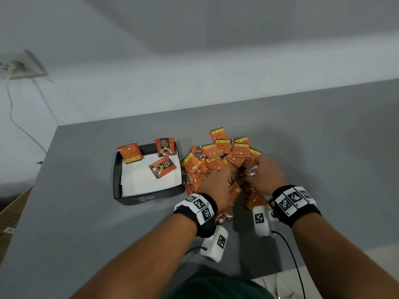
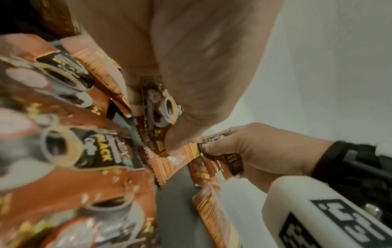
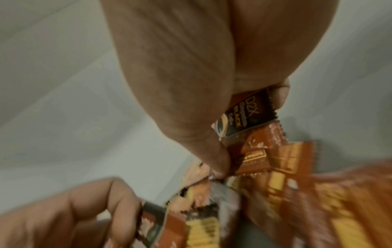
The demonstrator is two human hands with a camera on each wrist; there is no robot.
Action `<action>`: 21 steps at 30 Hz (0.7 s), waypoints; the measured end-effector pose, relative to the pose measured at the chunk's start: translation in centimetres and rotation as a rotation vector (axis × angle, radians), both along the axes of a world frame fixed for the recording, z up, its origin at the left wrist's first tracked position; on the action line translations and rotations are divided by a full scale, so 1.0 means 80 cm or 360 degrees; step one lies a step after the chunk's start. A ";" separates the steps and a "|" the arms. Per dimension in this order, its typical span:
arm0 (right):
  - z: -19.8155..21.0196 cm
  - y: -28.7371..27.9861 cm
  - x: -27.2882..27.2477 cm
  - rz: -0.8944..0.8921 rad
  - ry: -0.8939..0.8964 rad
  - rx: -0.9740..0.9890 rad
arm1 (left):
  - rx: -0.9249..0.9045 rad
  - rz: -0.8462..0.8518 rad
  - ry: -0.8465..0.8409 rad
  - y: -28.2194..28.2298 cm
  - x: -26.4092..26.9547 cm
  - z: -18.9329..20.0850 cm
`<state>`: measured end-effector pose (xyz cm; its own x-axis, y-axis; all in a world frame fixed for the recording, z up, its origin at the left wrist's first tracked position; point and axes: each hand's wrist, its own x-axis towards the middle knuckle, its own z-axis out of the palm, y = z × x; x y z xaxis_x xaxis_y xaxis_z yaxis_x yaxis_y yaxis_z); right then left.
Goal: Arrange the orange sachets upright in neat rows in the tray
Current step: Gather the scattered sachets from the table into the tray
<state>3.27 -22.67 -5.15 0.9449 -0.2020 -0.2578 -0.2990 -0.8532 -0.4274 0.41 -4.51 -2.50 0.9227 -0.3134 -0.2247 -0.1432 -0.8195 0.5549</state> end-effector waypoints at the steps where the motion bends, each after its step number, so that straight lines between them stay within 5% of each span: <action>1: 0.005 -0.001 0.004 0.0009 -0.0025 0.0106 | -0.0057 0.0032 0.0000 0.002 0.003 0.002; 8: 0.047 -0.004 0.067 -0.0046 -0.0250 0.0505 | -0.0420 0.0303 0.0024 0.022 0.029 0.024; 12: 0.039 0.015 0.102 -0.0059 -0.0078 0.0306 | -0.0455 0.0429 0.0062 0.029 0.050 0.033; 15: 0.027 0.032 0.114 0.0091 0.0186 -0.0137 | -0.0502 0.0586 0.0091 0.030 0.074 0.032; 21: 0.001 0.037 0.117 -0.0006 0.0091 -0.0387 | -0.0133 0.0490 0.0087 0.023 0.122 0.037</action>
<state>12.62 -19.69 -5.07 0.9293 -0.2680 -0.2539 -0.3200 -0.9277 -0.1920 10.19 -2.65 0.46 0.9642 -0.0407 -0.2619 0.1365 -0.7709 0.6222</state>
